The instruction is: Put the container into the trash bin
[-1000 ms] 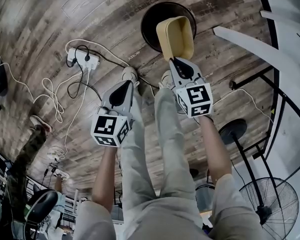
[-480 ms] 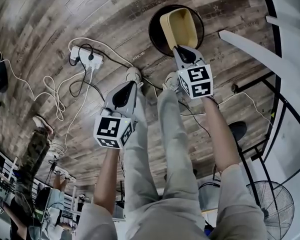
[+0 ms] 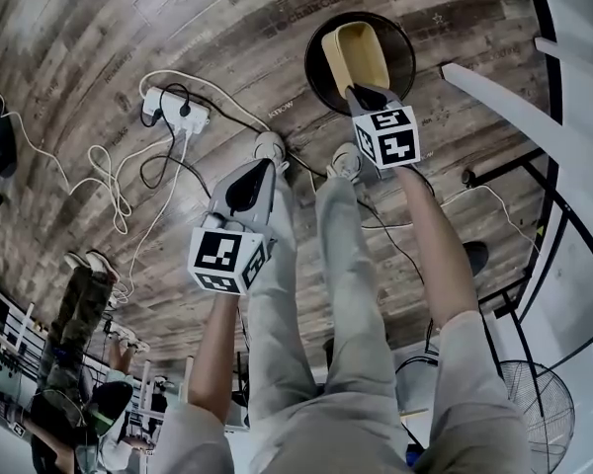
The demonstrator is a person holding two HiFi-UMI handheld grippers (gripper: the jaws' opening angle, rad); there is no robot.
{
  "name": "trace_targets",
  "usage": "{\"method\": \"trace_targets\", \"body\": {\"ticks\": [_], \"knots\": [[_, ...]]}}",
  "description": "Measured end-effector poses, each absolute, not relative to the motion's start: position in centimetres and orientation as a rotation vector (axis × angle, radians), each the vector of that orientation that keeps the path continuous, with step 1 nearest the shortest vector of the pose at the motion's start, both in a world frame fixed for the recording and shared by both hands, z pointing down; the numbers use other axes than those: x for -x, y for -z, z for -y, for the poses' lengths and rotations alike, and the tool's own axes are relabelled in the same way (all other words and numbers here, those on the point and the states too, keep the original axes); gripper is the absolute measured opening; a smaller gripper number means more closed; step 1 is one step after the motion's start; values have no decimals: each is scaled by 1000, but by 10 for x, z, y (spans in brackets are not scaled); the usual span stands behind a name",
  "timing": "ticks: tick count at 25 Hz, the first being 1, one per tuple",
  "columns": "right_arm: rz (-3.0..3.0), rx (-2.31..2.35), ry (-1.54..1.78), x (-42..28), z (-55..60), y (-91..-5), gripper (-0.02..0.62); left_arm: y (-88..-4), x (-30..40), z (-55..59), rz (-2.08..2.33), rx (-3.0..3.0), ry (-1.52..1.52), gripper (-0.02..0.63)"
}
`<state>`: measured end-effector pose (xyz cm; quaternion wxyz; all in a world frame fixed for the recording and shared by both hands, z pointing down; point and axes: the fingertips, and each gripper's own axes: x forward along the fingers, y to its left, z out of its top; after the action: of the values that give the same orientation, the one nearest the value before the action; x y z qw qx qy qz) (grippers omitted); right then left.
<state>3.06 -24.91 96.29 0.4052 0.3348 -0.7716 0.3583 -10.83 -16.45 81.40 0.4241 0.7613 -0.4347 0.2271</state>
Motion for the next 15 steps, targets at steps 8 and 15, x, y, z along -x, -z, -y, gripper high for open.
{"method": "trace_targets", "body": {"ticks": [8,15], "knots": [[1859,-770,-968,-31,244,-989,28,-815,111,168,1083,-1897,-566,11],[1839,-723,-1003,-28,240,-995,29,-815,107,168,1083,-1894,-552,11]]}}
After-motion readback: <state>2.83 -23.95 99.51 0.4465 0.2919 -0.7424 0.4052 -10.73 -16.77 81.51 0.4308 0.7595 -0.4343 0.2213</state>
